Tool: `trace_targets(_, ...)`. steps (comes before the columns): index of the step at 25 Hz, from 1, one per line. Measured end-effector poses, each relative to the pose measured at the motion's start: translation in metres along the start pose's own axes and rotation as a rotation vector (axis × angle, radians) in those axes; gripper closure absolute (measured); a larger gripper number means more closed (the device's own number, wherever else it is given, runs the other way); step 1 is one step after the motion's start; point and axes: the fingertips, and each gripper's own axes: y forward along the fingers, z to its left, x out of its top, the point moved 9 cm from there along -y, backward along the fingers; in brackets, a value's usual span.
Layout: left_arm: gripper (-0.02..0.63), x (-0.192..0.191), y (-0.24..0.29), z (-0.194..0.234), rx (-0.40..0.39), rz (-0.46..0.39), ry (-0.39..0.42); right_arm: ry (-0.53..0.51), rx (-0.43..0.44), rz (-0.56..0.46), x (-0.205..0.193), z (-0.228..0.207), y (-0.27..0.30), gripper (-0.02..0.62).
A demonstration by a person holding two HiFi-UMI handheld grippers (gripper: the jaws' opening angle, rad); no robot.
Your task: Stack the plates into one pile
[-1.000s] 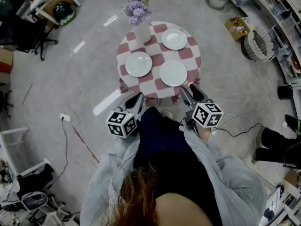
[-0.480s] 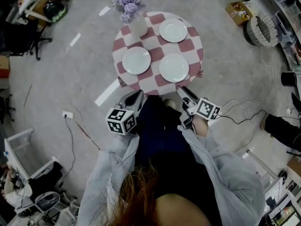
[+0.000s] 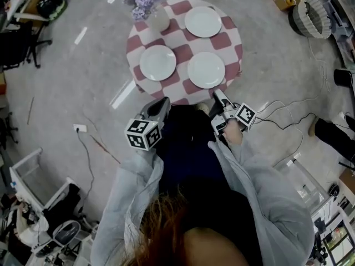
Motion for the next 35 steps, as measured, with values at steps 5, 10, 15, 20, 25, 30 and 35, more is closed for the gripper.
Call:
trace_targets(5, 0.591, 0.001, 0.003, 0.008, -0.007, 0.014, -0.008, -0.007, -0.011, -0.029, 0.000, 0.004, 0.005, 0.347)
trace_targets(10, 0.591, 0.006, 0.008, 0.014, -0.025, 0.003, -0.010, -0.001, -0.044, -0.068, 0.001, 0.009, 0.016, 0.353)
trace_targets(15, 0.591, 0.009, 0.008, 0.019, -0.033, -0.009, -0.023, -0.039, -0.109, -0.082, -0.001, 0.019, 0.036, 0.359)
trace_targets(20, 0.591, 0.009, 0.006, 0.021, -0.031, -0.012, -0.032, -0.040, -0.192, -0.091, 0.000, 0.017, 0.040, 0.472)
trace_targets(25, 0.591, 0.009, 0.005, 0.024, -0.028, -0.009, -0.033, 0.002, -0.201, -0.106, 0.000, 0.009, 0.036, 0.566)
trace_targets(30, 0.591, 0.012, 0.007, 0.022, -0.034, -0.012, -0.020, 0.035, -0.176, -0.103, 0.003, 0.006, 0.036, 0.566)
trace_targets(35, 0.591, 0.016, 0.007, 0.019, -0.042, -0.022, -0.008, 0.008, -0.139, -0.099, 0.002, 0.012, 0.034, 0.575)
